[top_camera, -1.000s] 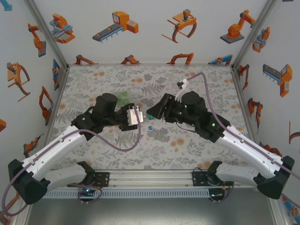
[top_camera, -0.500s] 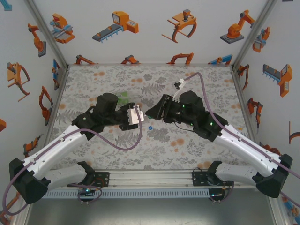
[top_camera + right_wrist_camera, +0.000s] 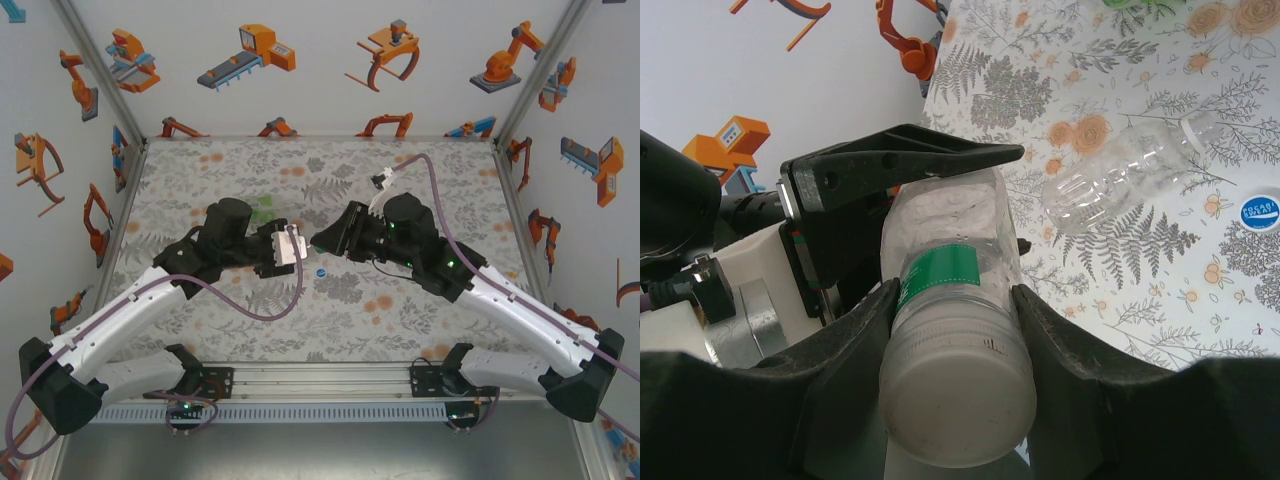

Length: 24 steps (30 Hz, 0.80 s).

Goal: Screw on the bottle caps

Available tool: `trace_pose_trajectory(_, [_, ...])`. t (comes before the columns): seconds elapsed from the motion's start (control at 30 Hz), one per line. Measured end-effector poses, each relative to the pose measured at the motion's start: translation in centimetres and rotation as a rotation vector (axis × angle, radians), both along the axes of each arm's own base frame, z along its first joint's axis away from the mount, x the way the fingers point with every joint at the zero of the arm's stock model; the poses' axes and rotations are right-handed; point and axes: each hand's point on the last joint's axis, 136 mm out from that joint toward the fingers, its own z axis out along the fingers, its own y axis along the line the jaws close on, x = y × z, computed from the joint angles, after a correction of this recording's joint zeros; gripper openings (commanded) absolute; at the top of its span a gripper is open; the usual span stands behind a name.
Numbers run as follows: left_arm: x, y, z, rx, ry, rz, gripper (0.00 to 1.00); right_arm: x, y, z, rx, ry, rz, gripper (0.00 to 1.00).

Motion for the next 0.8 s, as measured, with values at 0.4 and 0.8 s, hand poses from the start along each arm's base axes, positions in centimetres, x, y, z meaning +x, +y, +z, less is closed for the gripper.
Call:
trace_pose_trajectory(0.4, [0.0,-0.1,0.2,-0.010,-0.001,-0.005,0.80,0.3,0.4,-0.8,-0.017,0.015,0.003,0.35])
trace_pose_trajectory(0.8, [-0.1,-0.2,0.3,-0.014,0.000,-0.011,0.81,1.1,-0.8,-2.5,-0.134,-0.012,-0.017,0.35])
